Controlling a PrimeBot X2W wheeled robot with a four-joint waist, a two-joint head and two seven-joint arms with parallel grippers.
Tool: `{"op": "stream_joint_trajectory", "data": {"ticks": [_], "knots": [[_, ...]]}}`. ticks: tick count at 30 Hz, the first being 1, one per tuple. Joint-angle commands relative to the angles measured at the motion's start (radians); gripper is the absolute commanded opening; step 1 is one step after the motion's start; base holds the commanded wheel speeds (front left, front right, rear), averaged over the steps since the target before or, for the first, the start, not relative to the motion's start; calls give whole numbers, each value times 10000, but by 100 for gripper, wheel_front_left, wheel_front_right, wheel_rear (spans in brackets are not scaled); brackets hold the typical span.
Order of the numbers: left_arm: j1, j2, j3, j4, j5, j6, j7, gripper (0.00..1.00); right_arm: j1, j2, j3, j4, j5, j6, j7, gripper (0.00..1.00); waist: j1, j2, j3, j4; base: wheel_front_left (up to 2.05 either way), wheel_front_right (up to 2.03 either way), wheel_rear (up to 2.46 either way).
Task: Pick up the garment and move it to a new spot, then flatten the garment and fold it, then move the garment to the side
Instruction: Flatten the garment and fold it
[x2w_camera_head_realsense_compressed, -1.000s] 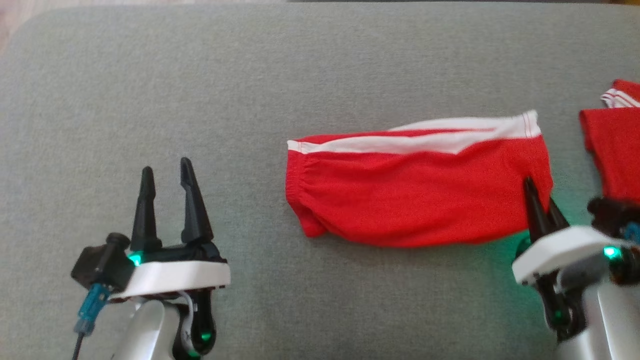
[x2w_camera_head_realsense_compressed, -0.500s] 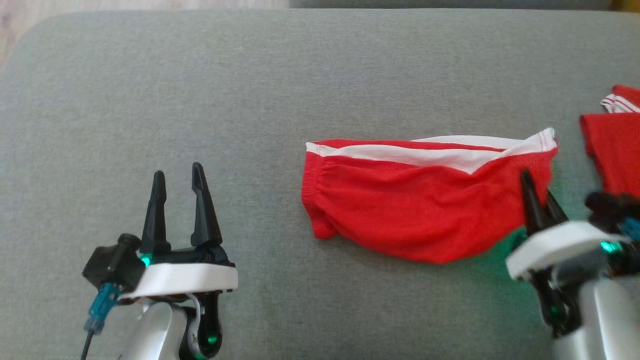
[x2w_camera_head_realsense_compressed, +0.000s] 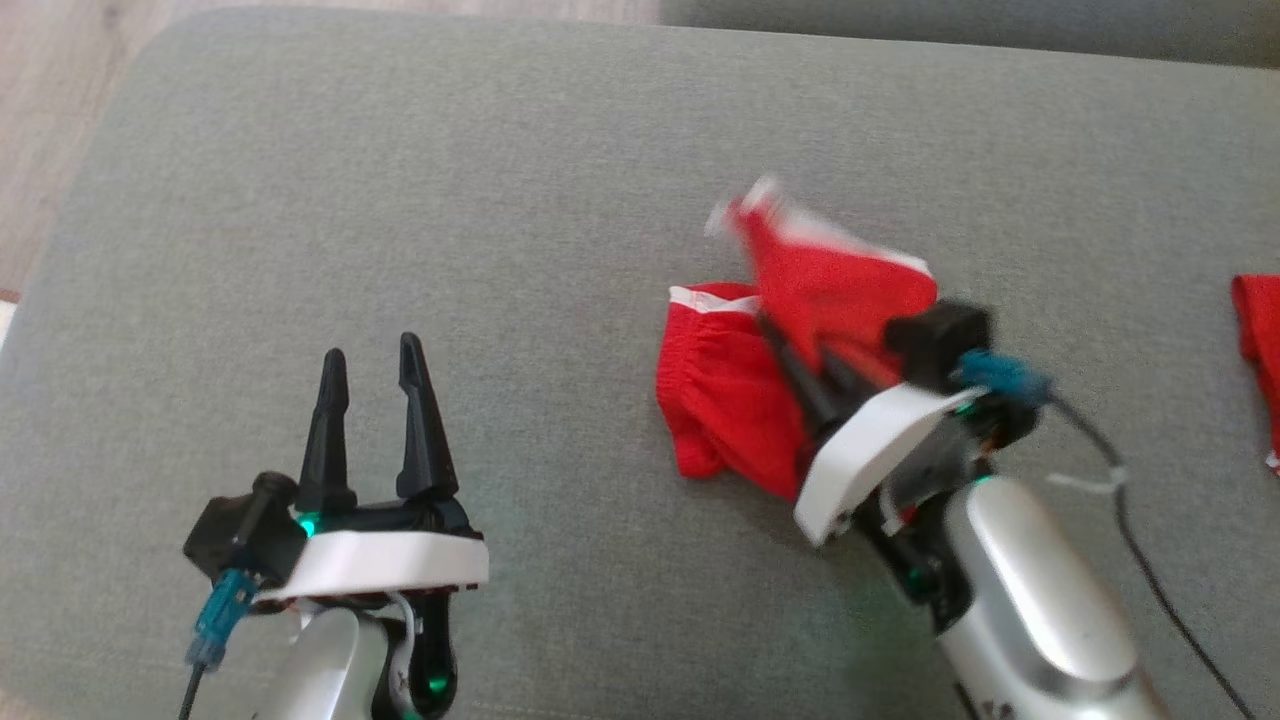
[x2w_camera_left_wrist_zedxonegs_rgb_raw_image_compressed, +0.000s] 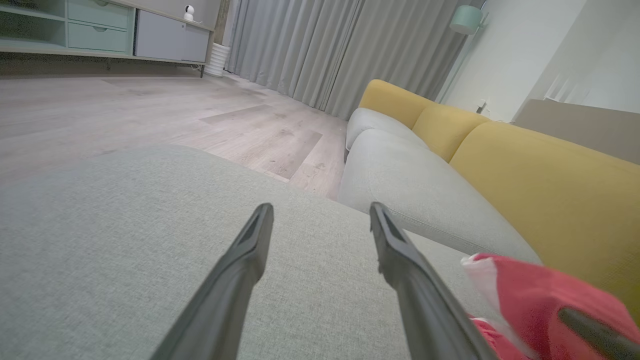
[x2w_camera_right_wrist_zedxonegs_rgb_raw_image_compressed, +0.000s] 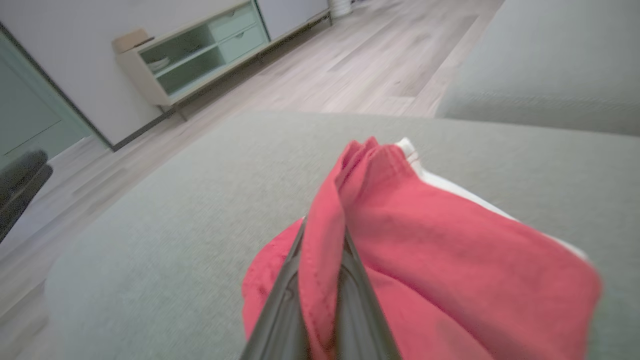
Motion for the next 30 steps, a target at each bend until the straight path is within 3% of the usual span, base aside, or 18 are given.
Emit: {"op": "stream_joint_trajectory", "data": {"ticks": [1,19,20,21,26,30], "knots": [[-153,30,342,-235,-37,-40,-113,100,-254,17,322,-222,129,75,33,0,0,-1,-12,86,0,0,0],[-144,-21,431,-117,-35,-78,-232,100,-887,18,2268,1552,753,75,-647,0,0,-1,3,88,0,0,0],[-148,-18,432,-110,-33,-77,-234,100,-905,18,2335,1588,708,75,-707,5,0,-1,4,77,0,0,0],[-144,-18,423,-85,-31,-74,-237,100,-871,18,2425,1622,705,75,-793,100,0,-1,-1,57,0,0,0],[-144,-19,395,-57,-27,-55,-243,100,-850,18,2940,1133,891,75,-1282,100,0,-1,2,16,0,0,0],[-149,-36,350,-63,-19,-42,-248,100,-621,18,2548,924,692,75,-1739,100,0,-1,-11,-26,0,0,0]]}}
